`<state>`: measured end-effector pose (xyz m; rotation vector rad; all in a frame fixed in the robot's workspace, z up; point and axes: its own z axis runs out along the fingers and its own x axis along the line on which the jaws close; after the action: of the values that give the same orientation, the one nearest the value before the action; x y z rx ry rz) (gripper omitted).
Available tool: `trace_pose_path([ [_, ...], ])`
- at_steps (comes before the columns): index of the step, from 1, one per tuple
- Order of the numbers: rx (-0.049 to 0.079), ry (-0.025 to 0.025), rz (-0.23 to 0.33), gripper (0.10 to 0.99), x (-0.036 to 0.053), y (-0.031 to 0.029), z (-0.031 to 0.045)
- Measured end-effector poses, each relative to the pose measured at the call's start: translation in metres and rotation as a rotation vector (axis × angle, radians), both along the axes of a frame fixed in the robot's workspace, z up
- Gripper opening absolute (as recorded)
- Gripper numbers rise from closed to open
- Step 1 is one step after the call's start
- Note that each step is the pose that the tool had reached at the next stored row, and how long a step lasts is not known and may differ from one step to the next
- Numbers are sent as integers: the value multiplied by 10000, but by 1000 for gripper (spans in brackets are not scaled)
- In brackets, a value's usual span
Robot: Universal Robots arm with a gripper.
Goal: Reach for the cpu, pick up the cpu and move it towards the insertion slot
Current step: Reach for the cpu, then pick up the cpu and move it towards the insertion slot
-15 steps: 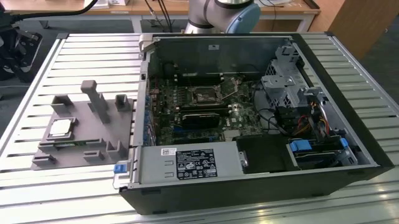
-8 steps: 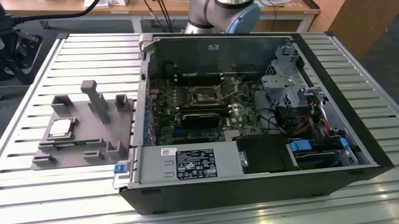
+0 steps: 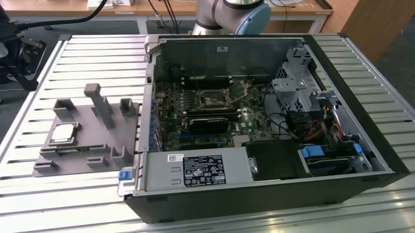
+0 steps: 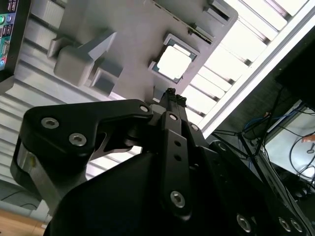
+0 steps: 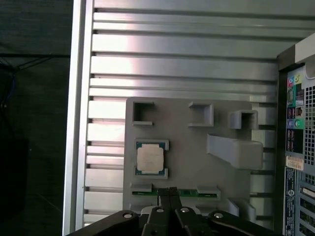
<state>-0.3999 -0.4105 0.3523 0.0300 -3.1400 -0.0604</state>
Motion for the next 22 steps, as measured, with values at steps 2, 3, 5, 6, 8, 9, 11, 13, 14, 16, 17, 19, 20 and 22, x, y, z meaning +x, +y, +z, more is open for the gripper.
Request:
trace_pose_path([
  [2,0,0,1,106,0,-4,-12],
  [3,0,1,1,106,0,-6,-18],
  [5,0,0,0,169,0,-8,-34],
  [6,0,1,-1,231,0,-8,-44],
  [8,0,-1,0,294,0,-9,-66],
  [9,0,0,0,294,0,-10,-79],
  [11,0,0,0,412,0,-10,-111],
  [13,0,1,0,471,0,-12,-147],
  [14,0,0,0,525,-1,-12,-166],
  [16,0,0,0,588,0,-13,-201],
  [17,0,0,0,588,0,-13,-220],
  [19,-1,1,0,588,0,-14,-256],
  [20,0,0,0,588,0,-15,-274],
  [22,0,0,0,588,0,-15,-312],
])
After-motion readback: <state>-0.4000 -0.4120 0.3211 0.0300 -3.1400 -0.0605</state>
